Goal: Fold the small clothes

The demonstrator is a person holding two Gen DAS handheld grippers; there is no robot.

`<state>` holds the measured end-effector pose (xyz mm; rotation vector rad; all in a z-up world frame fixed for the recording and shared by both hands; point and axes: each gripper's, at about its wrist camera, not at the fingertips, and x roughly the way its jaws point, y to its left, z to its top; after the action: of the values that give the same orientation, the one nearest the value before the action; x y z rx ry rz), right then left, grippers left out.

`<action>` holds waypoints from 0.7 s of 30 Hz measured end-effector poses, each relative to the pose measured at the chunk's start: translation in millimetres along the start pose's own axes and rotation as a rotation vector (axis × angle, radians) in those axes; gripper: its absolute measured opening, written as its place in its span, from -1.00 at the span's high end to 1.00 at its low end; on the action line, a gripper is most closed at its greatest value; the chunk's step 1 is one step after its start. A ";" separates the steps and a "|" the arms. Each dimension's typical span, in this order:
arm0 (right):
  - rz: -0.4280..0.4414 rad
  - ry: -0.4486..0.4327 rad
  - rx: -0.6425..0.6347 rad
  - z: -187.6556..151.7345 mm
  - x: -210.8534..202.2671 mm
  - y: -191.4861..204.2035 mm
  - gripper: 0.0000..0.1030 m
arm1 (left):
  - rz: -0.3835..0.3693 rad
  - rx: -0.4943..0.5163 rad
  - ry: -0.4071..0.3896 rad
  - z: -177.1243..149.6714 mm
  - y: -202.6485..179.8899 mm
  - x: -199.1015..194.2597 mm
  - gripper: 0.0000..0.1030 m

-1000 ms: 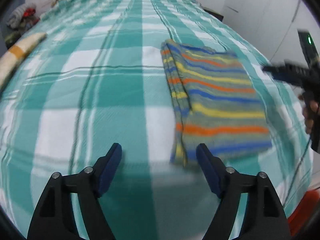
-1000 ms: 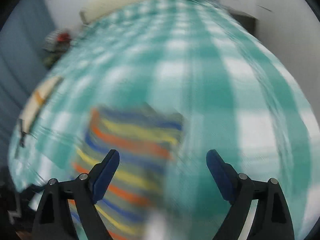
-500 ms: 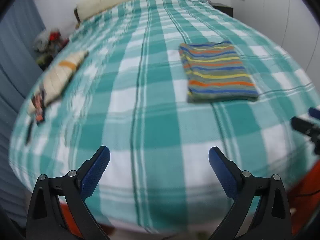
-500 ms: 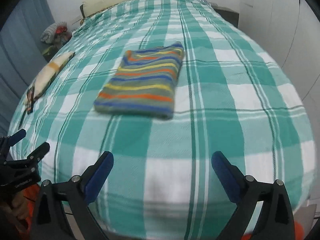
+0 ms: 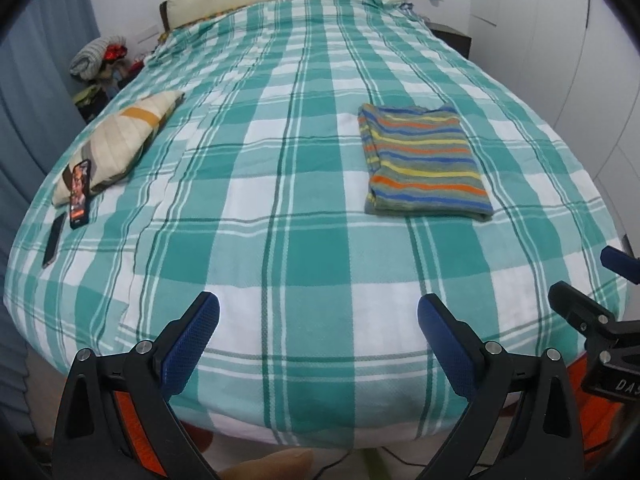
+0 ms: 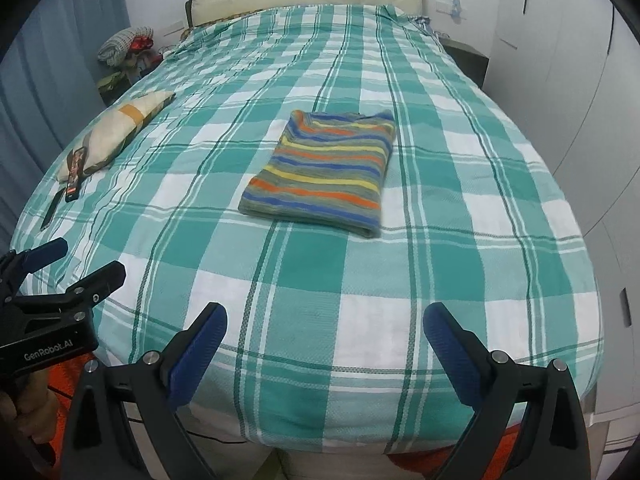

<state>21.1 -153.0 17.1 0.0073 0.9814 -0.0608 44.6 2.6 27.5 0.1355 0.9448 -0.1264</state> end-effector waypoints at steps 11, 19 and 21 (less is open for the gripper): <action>-0.063 -0.052 -0.025 17.4 -16.3 3.4 -0.90 | 0.013 0.002 -0.009 17.5 -5.9 -4.3 -0.99; -0.104 -0.067 -0.028 30.2 -15.8 0.3 -0.90 | 0.024 0.017 -0.017 30.9 -20.1 2.0 -0.99; -0.115 -0.066 -0.026 34.0 -12.9 0.0 -0.90 | 0.026 0.023 -0.013 33.3 -23.1 5.2 -0.99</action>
<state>42.2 -153.5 46.7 -0.0744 0.9156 -0.1530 70.3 -26.1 41.2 0.1678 0.9282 -0.1146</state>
